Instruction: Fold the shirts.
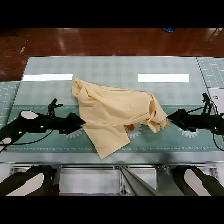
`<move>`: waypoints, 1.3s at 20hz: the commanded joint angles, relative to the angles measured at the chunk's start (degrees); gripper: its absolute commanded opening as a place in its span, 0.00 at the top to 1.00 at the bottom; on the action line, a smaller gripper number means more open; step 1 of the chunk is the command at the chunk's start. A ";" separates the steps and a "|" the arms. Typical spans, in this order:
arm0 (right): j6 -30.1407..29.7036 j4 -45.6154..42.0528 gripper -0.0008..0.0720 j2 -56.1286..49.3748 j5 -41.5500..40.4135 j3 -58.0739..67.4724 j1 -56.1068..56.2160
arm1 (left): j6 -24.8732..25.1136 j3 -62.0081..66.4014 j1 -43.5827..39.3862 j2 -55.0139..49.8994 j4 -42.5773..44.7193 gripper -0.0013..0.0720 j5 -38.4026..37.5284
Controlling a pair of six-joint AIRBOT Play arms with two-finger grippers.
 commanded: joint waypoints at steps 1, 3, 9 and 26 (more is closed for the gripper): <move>-0.44 0.39 0.43 0.22 -0.15 -0.37 -0.59 | -0.48 0.35 -6.34 -3.52 -5.99 0.29 9.27; -1.09 -0.20 0.43 0.22 -0.33 -0.17 -4.79 | 0.15 2.32 -6.64 -4.90 -9.60 0.52 9.53; -2.43 1.05 0.43 0.22 4.55 -2.54 -17.09 | 5.18 9.27 -6.62 -5.22 -10.54 0.95 8.81; -11.37 27.85 0.44 -20.92 -6.84 0.04 -0.96 | 6.32 9.31 -6.64 -5.22 -10.51 0.95 6.80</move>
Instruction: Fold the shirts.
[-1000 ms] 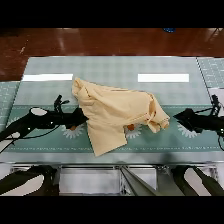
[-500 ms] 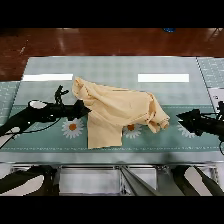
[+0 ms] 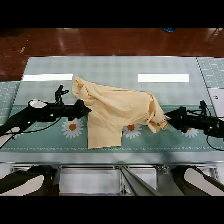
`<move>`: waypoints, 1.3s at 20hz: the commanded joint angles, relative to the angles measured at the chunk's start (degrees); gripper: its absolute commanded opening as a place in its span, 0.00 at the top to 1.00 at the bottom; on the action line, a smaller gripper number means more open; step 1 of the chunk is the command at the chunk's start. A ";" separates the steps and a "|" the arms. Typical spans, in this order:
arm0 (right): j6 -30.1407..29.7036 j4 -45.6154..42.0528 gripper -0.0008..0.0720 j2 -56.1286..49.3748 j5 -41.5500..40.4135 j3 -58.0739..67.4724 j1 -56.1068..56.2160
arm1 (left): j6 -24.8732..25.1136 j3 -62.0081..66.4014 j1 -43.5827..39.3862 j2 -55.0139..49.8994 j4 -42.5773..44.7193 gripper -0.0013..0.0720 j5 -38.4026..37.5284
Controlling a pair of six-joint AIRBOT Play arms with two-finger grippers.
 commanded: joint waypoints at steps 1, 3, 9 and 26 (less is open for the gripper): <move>-3.50 7.48 0.57 -7.87 -4.83 4.37 5.92 | 0.04 0.04 -0.02 -0.04 0.00 0.95 0.39; -6.43 7.28 0.96 -10.56 -1.77 9.62 9.81 | 0.39 0.26 0.39 -0.04 -0.02 0.95 0.55; 3.39 -6.73 0.96 -9.79 14.34 44.26 13.49 | 0.17 21.24 14.21 3.10 -0.07 0.95 -9.42; 17.40 -42.34 0.96 25.75 25.05 85.74 13.38 | -7.63 71.76 39.60 30.95 26.80 0.95 -22.97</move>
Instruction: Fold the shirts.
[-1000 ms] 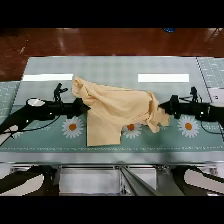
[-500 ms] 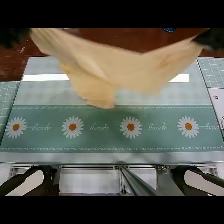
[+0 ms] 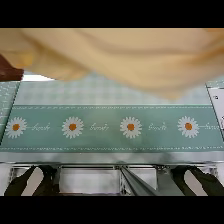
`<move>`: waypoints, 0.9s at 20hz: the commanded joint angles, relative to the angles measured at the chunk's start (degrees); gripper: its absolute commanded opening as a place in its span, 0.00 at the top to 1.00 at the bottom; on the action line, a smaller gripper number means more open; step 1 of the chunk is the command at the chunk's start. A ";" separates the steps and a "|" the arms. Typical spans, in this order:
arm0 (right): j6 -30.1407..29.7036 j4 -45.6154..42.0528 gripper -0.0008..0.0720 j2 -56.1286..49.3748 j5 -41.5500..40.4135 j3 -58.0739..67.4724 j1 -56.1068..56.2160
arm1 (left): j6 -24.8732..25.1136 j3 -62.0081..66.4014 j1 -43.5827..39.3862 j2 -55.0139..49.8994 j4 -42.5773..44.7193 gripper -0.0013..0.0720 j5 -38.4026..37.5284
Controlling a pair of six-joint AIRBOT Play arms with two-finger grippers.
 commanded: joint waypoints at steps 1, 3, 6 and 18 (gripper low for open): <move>3.19 -10.40 0.96 8.39 4.11 -2.14 0.07 | -2.56 -0.33 -0.68 7.19 18.64 0.95 -4.76; 4.85 -15.52 0.96 13.03 5.29 -9.11 0.07 | -3.06 -6.08 -6.49 10.78 26.14 0.95 -5.86; 6.05 -16.50 0.96 18.97 5.66 -24.41 0.07 | -5.97 -20.37 -15.13 14.99 33.03 0.95 -9.64; 2.32 -13.18 0.96 -9.09 -18.18 -59.04 -3.34 | -6.58 -65.92 -20.22 -4.26 23.06 0.95 8.85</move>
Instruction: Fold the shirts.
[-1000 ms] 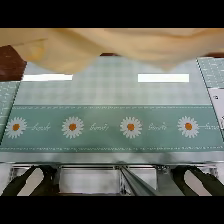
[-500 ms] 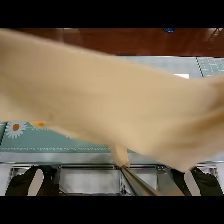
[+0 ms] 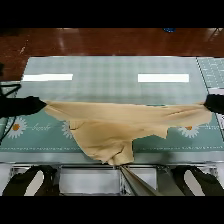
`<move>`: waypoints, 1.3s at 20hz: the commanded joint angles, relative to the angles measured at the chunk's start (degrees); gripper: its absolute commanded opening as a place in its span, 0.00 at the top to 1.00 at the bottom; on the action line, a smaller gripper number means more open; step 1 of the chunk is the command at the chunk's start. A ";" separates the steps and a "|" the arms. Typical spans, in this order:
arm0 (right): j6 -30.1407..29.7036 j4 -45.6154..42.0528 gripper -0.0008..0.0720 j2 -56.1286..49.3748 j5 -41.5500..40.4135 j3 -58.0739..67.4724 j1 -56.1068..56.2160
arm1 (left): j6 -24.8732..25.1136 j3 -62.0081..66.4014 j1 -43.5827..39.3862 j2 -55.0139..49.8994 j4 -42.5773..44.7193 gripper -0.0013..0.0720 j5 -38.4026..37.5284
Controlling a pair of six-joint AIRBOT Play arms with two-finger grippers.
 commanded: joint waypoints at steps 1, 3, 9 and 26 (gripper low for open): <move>-3.67 6.67 0.96 -16.55 -9.70 1.22 -2.23 | 1.49 -4.52 -0.33 -11.23 -7.56 0.95 13.57; -6.05 11.72 0.96 -26.25 -10.19 7.34 -2.40 | 1.46 -2.01 -0.33 -18.69 -11.23 0.95 19.80; -6.38 21.51 0.96 -45.57 -10.56 24.83 -1.44 | 1.44 11.08 -0.92 -36.30 -14.49 0.95 22.86; -9.35 23.37 0.43 -46.05 1.79 22.58 -19.15 | 2.51 9.49 10.73 -26.75 -12.44 0.29 -10.99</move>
